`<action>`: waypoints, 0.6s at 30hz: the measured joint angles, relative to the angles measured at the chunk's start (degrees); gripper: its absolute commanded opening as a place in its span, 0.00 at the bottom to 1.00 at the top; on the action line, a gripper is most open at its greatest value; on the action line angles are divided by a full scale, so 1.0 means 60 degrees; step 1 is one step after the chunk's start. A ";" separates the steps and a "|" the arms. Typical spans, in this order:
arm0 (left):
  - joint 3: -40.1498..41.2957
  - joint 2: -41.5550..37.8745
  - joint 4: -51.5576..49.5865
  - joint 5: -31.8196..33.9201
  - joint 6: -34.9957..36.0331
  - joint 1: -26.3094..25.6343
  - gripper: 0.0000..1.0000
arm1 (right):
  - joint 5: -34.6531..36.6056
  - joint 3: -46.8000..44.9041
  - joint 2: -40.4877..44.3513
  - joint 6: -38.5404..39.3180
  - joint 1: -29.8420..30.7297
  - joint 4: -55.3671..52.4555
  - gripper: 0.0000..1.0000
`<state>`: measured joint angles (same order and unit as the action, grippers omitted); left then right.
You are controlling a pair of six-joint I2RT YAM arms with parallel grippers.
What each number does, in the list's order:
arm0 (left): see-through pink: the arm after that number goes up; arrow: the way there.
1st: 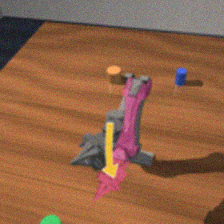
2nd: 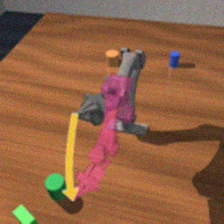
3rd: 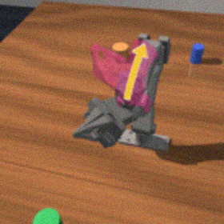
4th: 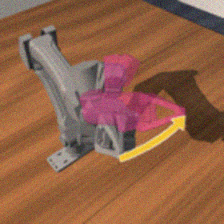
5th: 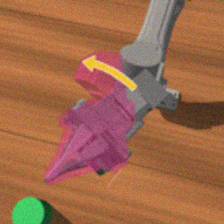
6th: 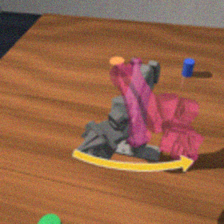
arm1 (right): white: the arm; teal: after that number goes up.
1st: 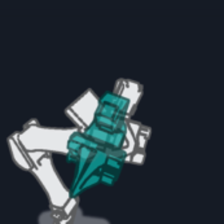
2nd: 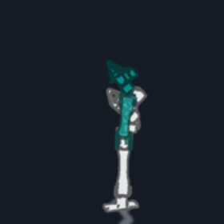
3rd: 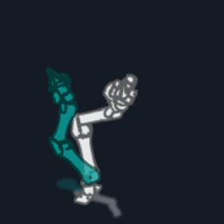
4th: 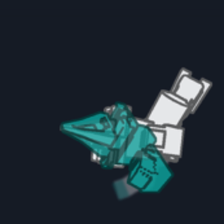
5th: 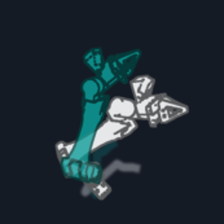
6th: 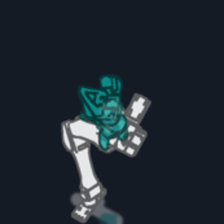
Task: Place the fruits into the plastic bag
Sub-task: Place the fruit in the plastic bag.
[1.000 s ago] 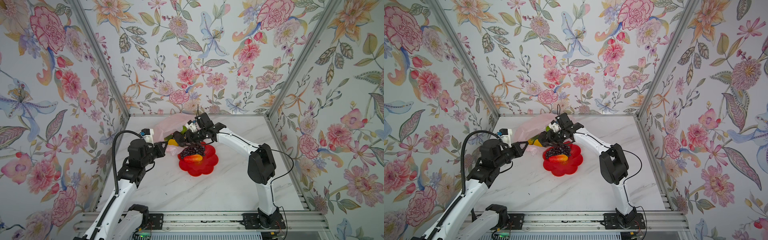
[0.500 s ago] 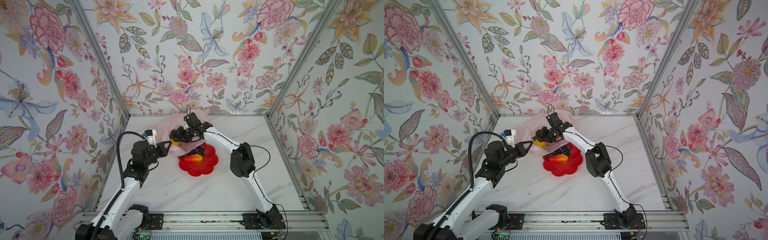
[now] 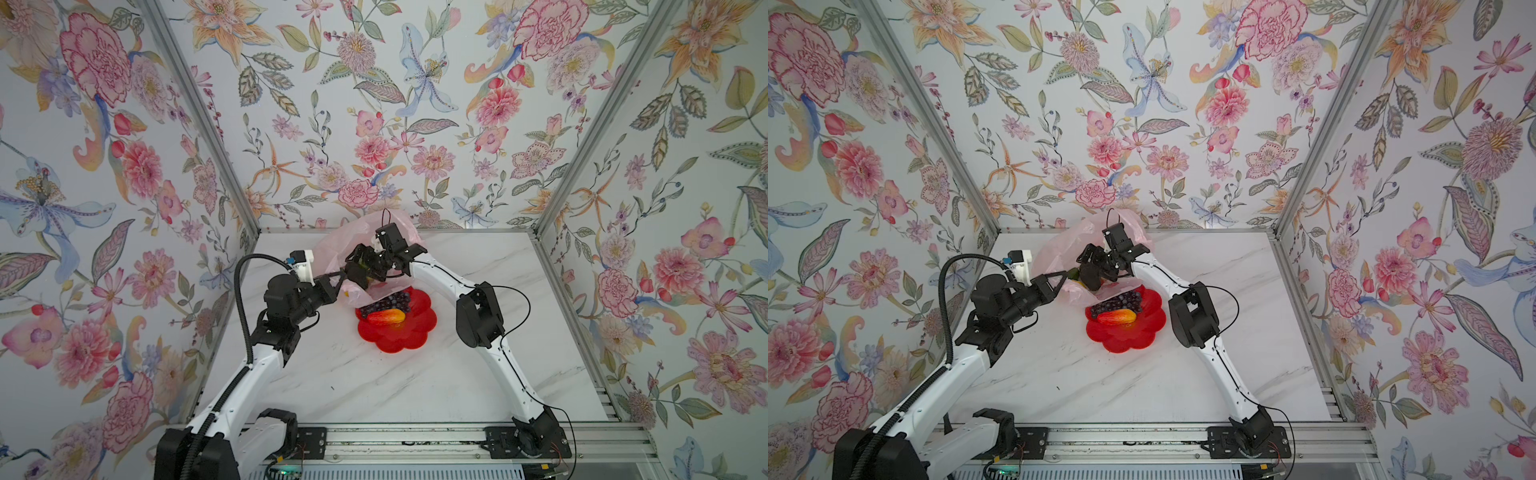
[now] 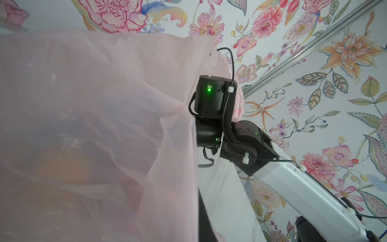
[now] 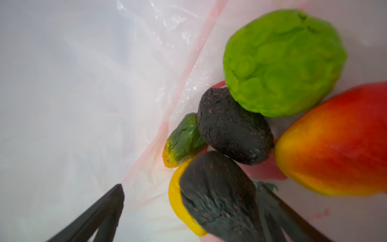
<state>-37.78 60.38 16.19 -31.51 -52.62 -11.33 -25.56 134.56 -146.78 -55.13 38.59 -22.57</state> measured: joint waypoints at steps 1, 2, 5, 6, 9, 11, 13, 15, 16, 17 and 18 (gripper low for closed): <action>0.0000 0.0018 0.0000 0.0011 -0.0040 0.0000 0.00 | -0.0062 0.0000 0.0000 0.0004 0.0000 0.0066 0.99; 0.0000 0.0025 -0.0004 0.0025 -0.0069 0.0000 0.00 | -0.0102 0.0000 0.0000 0.0007 0.0000 0.0113 0.99; -0.0029 0.0025 -0.0040 0.0055 -0.0135 0.0000 0.00 | -0.0168 -0.0204 0.0102 0.0084 0.0036 0.0226 0.99; -0.0069 0.0025 -0.0087 0.0069 -0.0138 0.0000 0.00 | -0.0168 -0.0361 0.0208 0.0124 0.0058 0.0222 0.99; -0.0215 0.0025 -0.0273 0.0109 -0.0146 0.0000 0.00 | -0.0160 -0.0849 0.0652 0.0299 0.0131 0.0171 0.99; -0.0331 0.0018 -0.0448 0.0142 -0.0138 0.0000 0.00 | -0.0160 -0.1027 0.0987 0.0484 0.0197 0.0098 0.99; -0.0466 -0.0015 -0.0685 0.0255 -0.0131 0.0000 0.00 | -0.0168 -0.1137 0.1366 0.0696 0.0288 0.0029 0.99; -0.0583 -0.0080 -0.0929 0.0335 -0.0127 0.0004 0.00 | -0.0160 -0.1206 0.1756 0.0907 0.0375 0.0018 0.99; -0.0634 -0.0124 -0.1045 0.0368 -0.0124 0.0000 0.00 | -0.0164 -0.1279 0.1967 0.0998 0.0419 0.0015 0.99; -0.0670 -0.0160 -0.1147 0.0393 -0.0098 0.0000 0.00 | -0.0164 -0.1337 0.2153 0.1093 0.0444 0.0015 0.99; -0.0721 -0.0204 -0.1286 0.0430 -0.0091 0.0000 0.00 | -0.0160 -0.1406 0.2364 0.1202 0.0495 0.0022 0.99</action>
<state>-42.11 59.16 8.47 -28.93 -53.17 -11.33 -26.52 126.13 -132.60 -47.92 41.56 -22.44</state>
